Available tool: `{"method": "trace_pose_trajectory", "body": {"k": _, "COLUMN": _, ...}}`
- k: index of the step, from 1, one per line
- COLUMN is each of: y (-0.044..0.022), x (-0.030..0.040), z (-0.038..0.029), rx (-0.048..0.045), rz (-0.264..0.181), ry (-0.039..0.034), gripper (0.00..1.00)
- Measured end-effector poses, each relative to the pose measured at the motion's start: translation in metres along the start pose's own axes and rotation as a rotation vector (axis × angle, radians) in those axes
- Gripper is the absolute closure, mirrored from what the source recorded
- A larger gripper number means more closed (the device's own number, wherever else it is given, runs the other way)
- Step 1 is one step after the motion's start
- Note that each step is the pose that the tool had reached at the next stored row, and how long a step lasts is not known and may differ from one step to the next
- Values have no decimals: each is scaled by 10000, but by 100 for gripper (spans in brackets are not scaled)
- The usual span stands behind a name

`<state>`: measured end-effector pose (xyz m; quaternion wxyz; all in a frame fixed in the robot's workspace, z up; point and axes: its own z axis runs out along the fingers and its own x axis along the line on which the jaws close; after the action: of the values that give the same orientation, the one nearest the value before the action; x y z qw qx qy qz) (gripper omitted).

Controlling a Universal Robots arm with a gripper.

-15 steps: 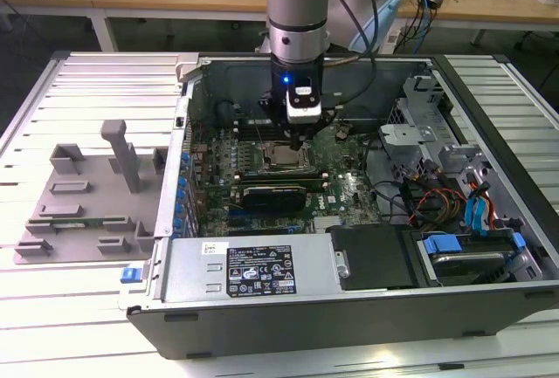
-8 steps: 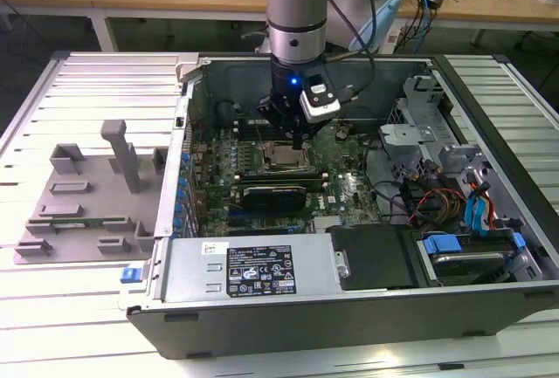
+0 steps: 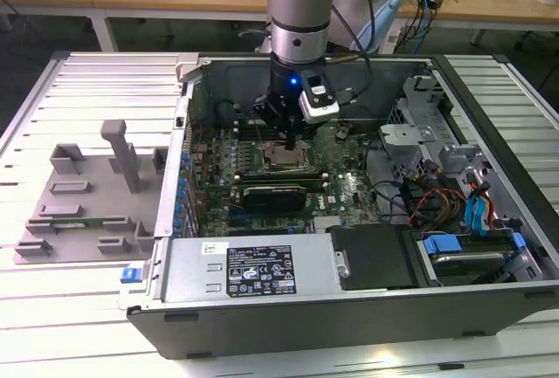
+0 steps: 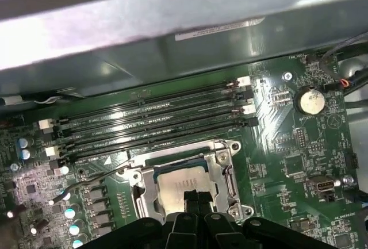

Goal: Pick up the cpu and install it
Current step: 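Close the cpu cover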

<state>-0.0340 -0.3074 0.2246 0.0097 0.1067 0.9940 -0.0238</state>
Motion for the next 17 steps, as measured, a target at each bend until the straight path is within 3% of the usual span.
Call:
{"method": "trace_pose_trajectory", "body": {"k": 2, "y": 1, "x": 0, "z": 2, "rx": -5, "rz": -255, "ry": 10, "gripper": 89}}
{"method": "trace_pose_trajectory", "body": {"k": 7, "y": 0, "x": 6, "z": 20, "rx": -23, "rz": -2433, "ry": -92, "gripper": 89}}
{"method": "trace_pose_trajectory", "body": {"k": 10, "y": -39, "x": 117, "z": 23, "rx": -28, "rz": -2648, "ry": -102, "gripper": 89}}
{"method": "trace_pose_trajectory", "body": {"k": 15, "y": -57, "x": 189, "z": 35, "rx": -39, "rz": -3208, "ry": -128, "gripper": 89}}
{"method": "trace_pose_trajectory", "body": {"k": 17, "y": -79, "x": 251, "z": 51, "rx": -42, "rz": -3419, "ry": -137, "gripper": 89}}
